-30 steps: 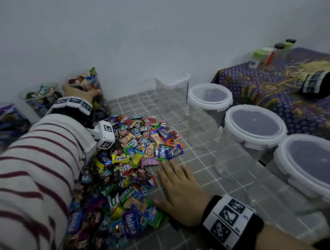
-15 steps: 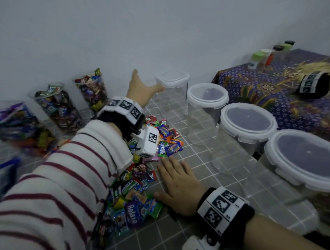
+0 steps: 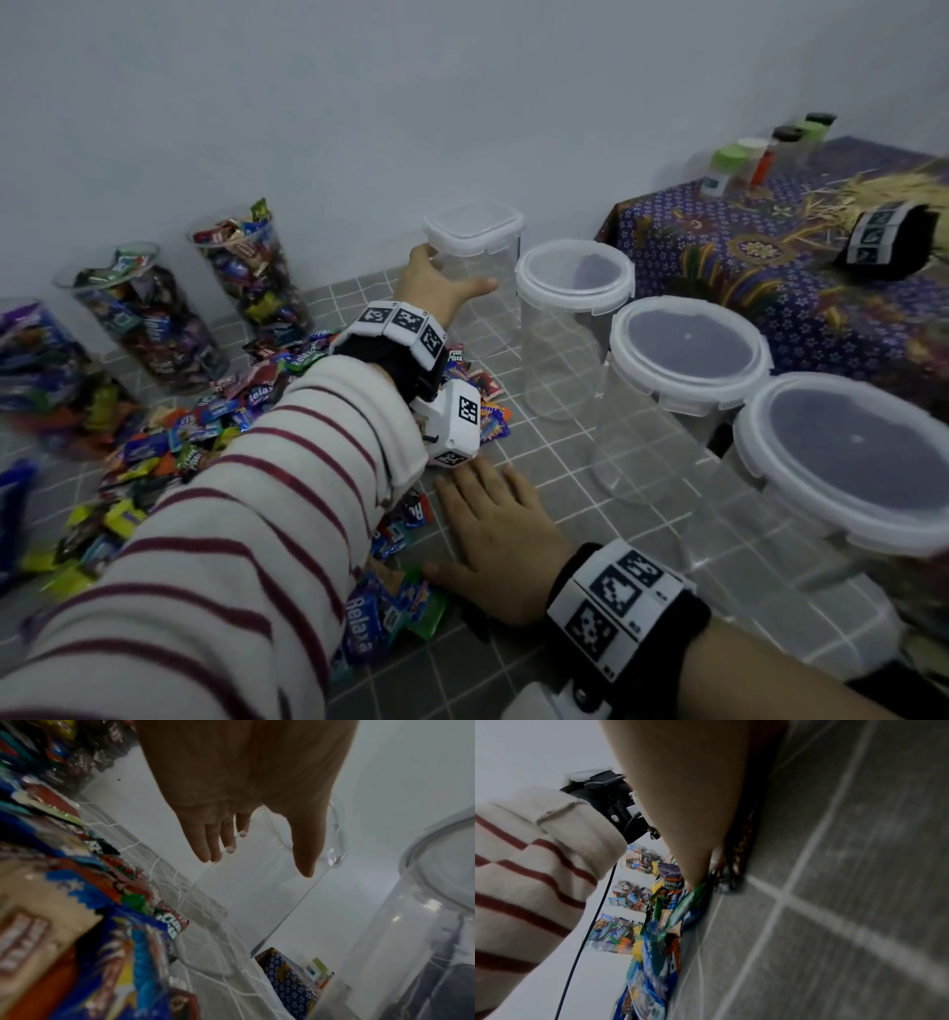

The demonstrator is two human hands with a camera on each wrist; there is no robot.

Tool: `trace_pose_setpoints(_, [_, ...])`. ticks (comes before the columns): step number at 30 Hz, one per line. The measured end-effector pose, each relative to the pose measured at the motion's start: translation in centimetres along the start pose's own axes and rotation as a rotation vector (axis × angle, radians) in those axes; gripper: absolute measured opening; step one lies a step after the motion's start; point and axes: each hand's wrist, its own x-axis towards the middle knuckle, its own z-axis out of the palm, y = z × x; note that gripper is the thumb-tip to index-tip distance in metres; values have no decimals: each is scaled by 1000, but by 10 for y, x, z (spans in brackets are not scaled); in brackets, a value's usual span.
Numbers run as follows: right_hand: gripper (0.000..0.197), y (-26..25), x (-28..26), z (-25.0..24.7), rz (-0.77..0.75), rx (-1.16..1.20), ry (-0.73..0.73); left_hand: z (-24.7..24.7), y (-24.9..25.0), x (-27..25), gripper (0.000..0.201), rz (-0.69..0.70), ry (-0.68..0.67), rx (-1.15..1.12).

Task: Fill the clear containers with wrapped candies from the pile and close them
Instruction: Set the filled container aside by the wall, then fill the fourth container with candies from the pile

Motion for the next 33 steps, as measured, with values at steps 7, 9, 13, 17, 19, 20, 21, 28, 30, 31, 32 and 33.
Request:
trace_pose_setpoints(7, [120,-1,0,-1,7,7,-40,-25,7,-10,82,28,167,-52])
trace_pose_setpoints(9, [112,0,1,-1,15,-5,-41,-41,15,-15,82,50,192,-88])
trace_pose_setpoints(13, [90,-1,0,-3,49,-51,-83,-74,36,-41,96,91,169,-192])
trace_pose_setpoints(17, [81,-3,-2,-7,58,-59,-87,-99,55,-82,91,161,166,-277])
trace_pose_setpoints(19, [81,-3,-3,-8,57,-57,-92,-110,60,-107,80,180,154,-328])
trace_pose_setpoints(20, [81,-3,-3,-8,57,-56,-93,-116,61,-120,77,186,147,-342])
trace_pose_setpoints(21, [80,-3,-3,-8,56,-61,-94,-122,61,-133,75,193,141,-351])
trace_pose_setpoints(28, [79,-5,-3,-9,64,-88,-106,-162,33,-228,63,172,155,-277])
trace_pose_setpoints(30, [78,-6,-3,-9,68,-90,-110,-167,21,-253,66,139,145,-249])
trace_pose_setpoints(31, [78,-6,-3,-10,71,-91,-110,-167,13,-264,69,128,122,-251])
trace_pose_setpoints(32, [78,-7,-4,-10,72,-91,-110,-166,7,-274,74,115,98,-255])
trace_pose_setpoints(33, [78,-8,-4,-10,74,-92,-108,-165,-1,-281,74,99,83,-252])
